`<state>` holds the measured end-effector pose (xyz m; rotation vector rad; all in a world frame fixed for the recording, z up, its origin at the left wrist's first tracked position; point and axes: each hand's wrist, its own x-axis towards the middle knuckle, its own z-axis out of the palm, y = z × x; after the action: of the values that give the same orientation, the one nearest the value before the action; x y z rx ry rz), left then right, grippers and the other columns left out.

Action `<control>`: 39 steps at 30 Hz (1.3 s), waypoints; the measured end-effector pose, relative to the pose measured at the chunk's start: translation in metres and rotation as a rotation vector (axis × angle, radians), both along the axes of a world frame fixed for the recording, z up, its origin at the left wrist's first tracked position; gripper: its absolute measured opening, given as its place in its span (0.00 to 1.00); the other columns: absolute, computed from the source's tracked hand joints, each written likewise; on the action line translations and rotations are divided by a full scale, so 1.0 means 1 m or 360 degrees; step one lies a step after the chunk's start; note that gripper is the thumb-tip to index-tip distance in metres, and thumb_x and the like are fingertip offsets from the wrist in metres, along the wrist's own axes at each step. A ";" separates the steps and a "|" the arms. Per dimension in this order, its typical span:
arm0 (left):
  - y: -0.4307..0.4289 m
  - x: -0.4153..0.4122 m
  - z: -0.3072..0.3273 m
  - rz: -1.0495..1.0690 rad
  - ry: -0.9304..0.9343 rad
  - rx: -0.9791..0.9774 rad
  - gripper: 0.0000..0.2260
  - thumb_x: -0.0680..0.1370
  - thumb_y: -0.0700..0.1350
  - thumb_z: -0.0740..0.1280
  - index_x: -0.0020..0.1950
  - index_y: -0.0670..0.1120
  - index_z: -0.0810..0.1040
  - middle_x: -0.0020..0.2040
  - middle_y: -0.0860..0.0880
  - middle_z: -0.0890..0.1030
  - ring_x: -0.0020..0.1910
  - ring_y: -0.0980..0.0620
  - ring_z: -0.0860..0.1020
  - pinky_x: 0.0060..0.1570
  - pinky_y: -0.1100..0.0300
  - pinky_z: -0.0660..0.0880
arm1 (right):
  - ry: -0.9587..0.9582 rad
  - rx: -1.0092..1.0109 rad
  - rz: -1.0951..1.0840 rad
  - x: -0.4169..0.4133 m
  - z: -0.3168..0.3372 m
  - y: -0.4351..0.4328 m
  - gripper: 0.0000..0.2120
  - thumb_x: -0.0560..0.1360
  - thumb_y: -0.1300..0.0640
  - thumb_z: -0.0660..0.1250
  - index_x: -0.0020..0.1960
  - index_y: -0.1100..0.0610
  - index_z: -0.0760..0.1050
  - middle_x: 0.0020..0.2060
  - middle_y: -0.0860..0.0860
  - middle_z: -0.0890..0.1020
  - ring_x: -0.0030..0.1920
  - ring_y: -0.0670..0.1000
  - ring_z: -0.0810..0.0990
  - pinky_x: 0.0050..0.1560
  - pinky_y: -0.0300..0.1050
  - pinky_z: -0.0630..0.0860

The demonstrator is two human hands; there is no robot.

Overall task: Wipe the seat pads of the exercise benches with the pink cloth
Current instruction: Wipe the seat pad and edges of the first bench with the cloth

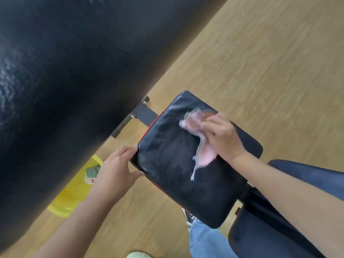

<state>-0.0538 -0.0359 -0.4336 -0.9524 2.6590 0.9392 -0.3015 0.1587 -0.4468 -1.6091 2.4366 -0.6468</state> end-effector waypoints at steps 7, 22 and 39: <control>0.001 0.000 0.004 0.0021 0.0014 0.0002 0.35 0.66 0.50 0.82 0.71 0.49 0.76 0.59 0.55 0.79 0.56 0.49 0.80 0.53 0.58 0.76 | -0.0052 -0.0223 0.0114 0.125 0.005 -0.003 0.11 0.77 0.67 0.64 0.39 0.62 0.81 0.34 0.53 0.78 0.36 0.53 0.76 0.38 0.50 0.77; 0.007 -0.018 0.008 -0.0010 -0.0263 -0.0221 0.29 0.66 0.48 0.82 0.65 0.46 0.80 0.56 0.46 0.83 0.56 0.40 0.79 0.49 0.49 0.75 | 0.0248 0.0178 0.0726 0.076 -0.064 0.054 0.14 0.85 0.57 0.59 0.66 0.52 0.79 0.65 0.46 0.78 0.55 0.53 0.78 0.56 0.48 0.76; 0.016 -0.024 0.021 -0.0083 -0.0380 -0.0304 0.26 0.69 0.48 0.79 0.64 0.42 0.79 0.53 0.44 0.82 0.54 0.38 0.78 0.50 0.46 0.76 | 0.0160 -0.0191 -0.0725 0.009 -0.004 0.075 0.09 0.74 0.67 0.71 0.53 0.63 0.86 0.48 0.56 0.86 0.52 0.57 0.81 0.51 0.55 0.81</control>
<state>-0.0782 -0.0200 -0.4123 -0.9605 2.5868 0.5298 -0.2930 0.2338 -0.4511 -1.1440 2.9201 -0.8037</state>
